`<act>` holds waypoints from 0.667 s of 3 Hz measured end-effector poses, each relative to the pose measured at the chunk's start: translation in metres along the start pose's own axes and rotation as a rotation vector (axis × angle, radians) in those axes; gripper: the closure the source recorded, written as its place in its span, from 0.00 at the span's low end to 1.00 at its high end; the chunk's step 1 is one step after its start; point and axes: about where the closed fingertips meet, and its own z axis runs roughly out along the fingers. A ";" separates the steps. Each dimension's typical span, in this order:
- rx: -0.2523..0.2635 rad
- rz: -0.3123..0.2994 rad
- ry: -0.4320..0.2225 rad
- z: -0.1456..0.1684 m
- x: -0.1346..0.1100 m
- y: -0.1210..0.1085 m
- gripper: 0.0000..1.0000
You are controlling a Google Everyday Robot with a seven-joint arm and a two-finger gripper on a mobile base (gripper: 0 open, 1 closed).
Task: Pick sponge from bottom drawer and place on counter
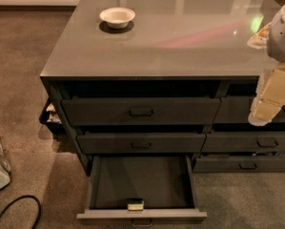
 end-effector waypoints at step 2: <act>-0.021 0.022 -0.015 0.014 -0.003 -0.003 0.00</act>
Offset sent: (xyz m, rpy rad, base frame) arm 0.0172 0.0077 -0.0316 0.0563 0.0645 -0.0274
